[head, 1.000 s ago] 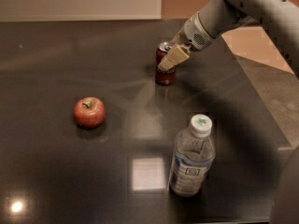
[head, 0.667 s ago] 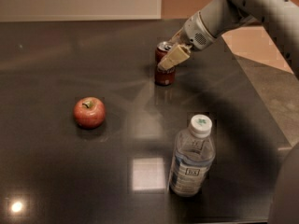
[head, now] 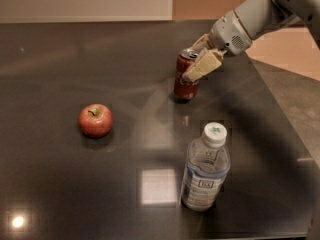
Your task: Move coke can near blue plastic bottle
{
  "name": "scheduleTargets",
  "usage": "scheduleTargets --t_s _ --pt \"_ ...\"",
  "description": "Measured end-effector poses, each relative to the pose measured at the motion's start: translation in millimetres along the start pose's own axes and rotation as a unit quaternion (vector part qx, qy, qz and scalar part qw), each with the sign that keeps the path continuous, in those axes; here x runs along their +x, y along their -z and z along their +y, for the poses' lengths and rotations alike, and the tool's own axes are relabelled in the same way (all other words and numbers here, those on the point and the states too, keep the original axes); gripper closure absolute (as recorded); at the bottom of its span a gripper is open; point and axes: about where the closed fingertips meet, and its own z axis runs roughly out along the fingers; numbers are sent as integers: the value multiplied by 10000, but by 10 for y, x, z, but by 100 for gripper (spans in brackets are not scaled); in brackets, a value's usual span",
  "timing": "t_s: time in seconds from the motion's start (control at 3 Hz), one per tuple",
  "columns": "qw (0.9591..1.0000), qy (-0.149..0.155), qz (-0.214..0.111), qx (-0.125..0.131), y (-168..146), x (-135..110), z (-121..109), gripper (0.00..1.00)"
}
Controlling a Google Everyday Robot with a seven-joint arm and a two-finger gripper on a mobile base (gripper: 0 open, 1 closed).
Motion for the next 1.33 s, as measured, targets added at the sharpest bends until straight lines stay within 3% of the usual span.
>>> scheduleTargets --t_s 0.33,0.67,1.33 --pt "9985 387 4 -396 178 78 410 100" --pt "9943 842 108 -647 301 133 794 100" --pt "9805 1651 120 -1055 328 299 1387 100"
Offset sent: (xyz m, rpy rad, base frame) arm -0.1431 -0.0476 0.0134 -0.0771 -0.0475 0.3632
